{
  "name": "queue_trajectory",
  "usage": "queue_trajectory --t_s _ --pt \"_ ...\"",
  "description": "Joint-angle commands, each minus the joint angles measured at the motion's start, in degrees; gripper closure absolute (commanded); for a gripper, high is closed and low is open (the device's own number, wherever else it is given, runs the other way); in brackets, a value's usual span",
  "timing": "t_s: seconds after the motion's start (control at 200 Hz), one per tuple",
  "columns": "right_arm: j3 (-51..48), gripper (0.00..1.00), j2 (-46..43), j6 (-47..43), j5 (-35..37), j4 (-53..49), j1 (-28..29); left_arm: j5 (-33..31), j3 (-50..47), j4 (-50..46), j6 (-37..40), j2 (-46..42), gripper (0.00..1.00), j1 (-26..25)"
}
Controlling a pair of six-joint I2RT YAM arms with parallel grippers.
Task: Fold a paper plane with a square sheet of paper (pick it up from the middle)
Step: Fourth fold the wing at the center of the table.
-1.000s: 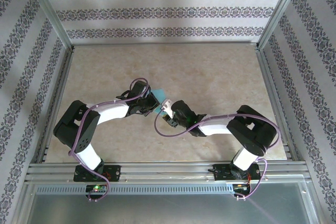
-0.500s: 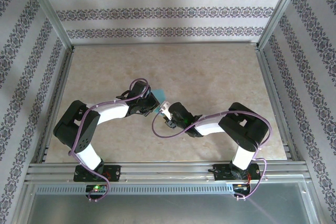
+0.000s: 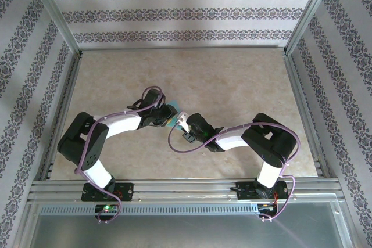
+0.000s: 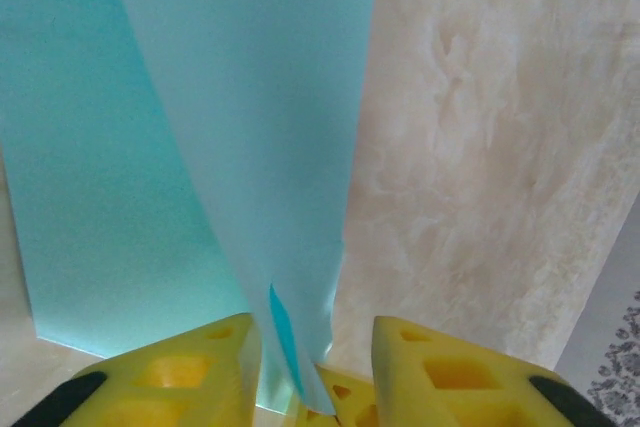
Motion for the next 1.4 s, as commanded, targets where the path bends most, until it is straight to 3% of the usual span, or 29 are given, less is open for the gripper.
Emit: queue_trajectory --t_s 0.0,0.09,0.245,0.485,0.924,1.394 --pt "-0.08 0.94 0.09 2.38 -4.14 0.97 -0.28 -1.75 -0.61 -4.07 0.98 -5.5 0.56 2.8" --pt "-0.38 0.95 -0.27 4.91 -7.15 1.01 -1.49 -3.19 -2.18 -5.32 2.43 -9.4 0.5 4.58" --pt "-0.73 0.95 -0.86 9.34 -13.86 1.0 -4.3 -3.93 -6.82 -2.89 3.78 -14.01 0.49 5.11" --pt "-1.08 0.95 -1.57 13.66 -21.78 1.06 -7.75 2.13 -13.7 8.44 0.86 -11.93 0.61 4.12" --pt "-0.65 0.92 -0.82 14.08 -23.46 -0.17 -8.6 5.38 -10.05 11.2 0.45 -0.96 0.69 2.37" --pt "0.66 0.92 0.43 16.07 -27.3 -1.88 -9.87 3.41 -8.87 6.12 1.76 -3.39 0.69 2.44"
